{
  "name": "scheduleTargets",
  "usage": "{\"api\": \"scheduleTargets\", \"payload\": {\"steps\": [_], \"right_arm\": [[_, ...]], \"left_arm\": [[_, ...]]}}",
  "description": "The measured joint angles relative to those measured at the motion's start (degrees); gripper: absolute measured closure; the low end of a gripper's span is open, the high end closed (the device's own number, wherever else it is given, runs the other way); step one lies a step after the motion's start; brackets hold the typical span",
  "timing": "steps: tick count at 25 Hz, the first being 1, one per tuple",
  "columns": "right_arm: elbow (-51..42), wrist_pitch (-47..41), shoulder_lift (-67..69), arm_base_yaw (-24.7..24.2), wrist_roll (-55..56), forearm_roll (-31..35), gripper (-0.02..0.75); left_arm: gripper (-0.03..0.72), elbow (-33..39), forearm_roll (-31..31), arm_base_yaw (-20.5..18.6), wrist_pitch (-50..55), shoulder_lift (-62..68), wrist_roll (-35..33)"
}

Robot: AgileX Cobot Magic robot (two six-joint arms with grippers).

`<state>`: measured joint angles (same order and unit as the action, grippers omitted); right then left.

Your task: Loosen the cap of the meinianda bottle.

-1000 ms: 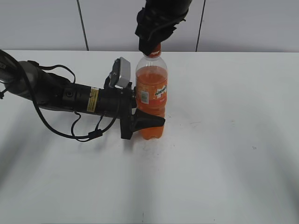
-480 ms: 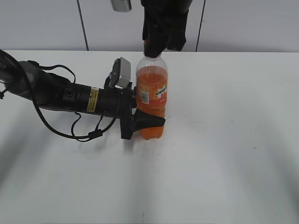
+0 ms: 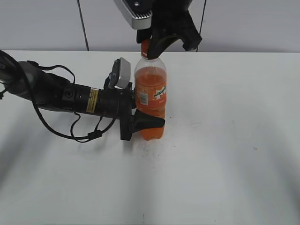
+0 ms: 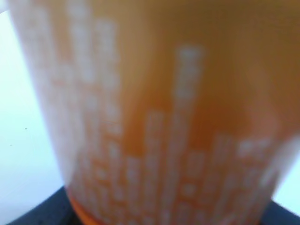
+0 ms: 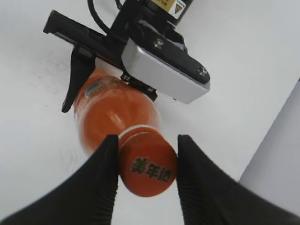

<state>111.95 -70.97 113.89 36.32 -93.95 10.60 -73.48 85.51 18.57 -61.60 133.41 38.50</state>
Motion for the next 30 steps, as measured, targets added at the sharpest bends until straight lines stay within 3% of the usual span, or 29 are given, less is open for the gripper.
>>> {"api": "scheduleTargets", "payload": {"steps": [10,18,30], "right_arm": [[0.0,-0.1,0.0,-0.1,-3.7,1.1,0.457],[0.0,0.0,0.0,-0.1,2.9,1.1,0.455],[0.0,0.5,0.6,0.1,6.8,3.1,0.391]], "left_arm": [[0.293,0.0,0.1,-0.1,-0.2,0.0,-0.3],[0.293,0.0,0.1,-0.1,-0.2,0.0,-0.3],[0.293,-0.1,-0.5,0.0,0.3,0.0,0.3]]}}
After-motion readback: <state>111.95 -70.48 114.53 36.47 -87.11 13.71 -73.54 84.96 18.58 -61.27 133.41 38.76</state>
